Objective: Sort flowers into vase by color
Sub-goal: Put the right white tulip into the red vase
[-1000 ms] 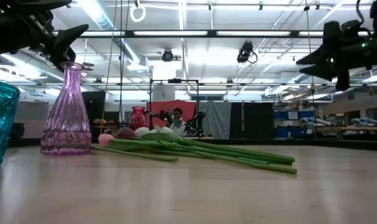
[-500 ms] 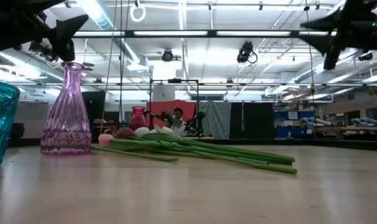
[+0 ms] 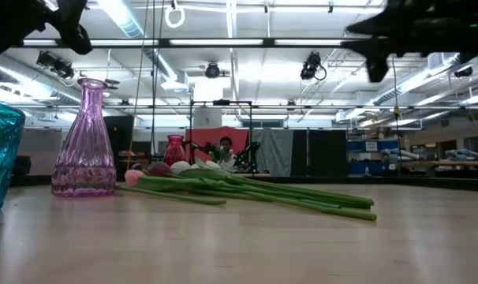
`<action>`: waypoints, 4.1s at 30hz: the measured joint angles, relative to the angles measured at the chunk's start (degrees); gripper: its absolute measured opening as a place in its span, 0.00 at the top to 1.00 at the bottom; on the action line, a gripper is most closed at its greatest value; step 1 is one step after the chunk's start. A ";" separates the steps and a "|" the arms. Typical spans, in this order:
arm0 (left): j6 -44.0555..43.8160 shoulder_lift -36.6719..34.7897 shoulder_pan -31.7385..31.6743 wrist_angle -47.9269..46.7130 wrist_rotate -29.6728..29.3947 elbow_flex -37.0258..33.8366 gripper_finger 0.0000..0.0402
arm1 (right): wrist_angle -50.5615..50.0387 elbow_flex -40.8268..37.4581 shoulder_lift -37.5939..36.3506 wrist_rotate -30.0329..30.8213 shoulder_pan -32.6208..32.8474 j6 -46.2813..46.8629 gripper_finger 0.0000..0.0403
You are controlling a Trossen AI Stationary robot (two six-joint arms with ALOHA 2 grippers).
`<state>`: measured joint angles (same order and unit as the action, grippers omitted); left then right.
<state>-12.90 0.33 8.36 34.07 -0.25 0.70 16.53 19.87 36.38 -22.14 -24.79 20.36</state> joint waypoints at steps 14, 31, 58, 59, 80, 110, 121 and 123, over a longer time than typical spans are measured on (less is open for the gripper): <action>4.79 1.83 0.00 -11.27 -12.42 0.23 0.40 | -22.49 26.16 42.49 15.26 9.64 -12.91 0.63; -8.64 1.93 0.00 -23.90 -24.22 0.29 0.40 | -30.03 36.38 60.17 22.21 15.60 -13.95 0.63; -8.20 1.93 0.00 -25.73 -29.60 0.01 0.40 | -21.87 37.95 65.51 25.11 24.35 -9.46 0.45; -8.25 1.93 0.00 -25.59 -29.89 0.01 0.40 | -23.62 39.16 66.58 24.55 23.78 -9.42 0.46; -8.46 1.93 0.00 -30.67 -29.51 -0.01 0.40 | -35.44 49.88 76.98 27.75 21.53 -12.41 0.63; -8.50 1.93 -0.07 -28.24 -30.58 -0.06 0.40 | -44.21 49.03 62.59 21.89 12.98 -20.16 0.97; -4.91 1.93 -0.07 -25.42 -30.80 -0.06 0.40 | 4.27 47.50 64.67 -1.58 6.53 -21.00 0.97; -3.86 1.92 -0.07 -25.08 -30.82 -0.06 0.40 | 14.71 47.50 67.49 -1.72 6.15 -19.48 0.97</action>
<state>-16.76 2.25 8.29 8.98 -31.07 0.64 31.24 67.37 103.87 -23.86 -18.63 0.89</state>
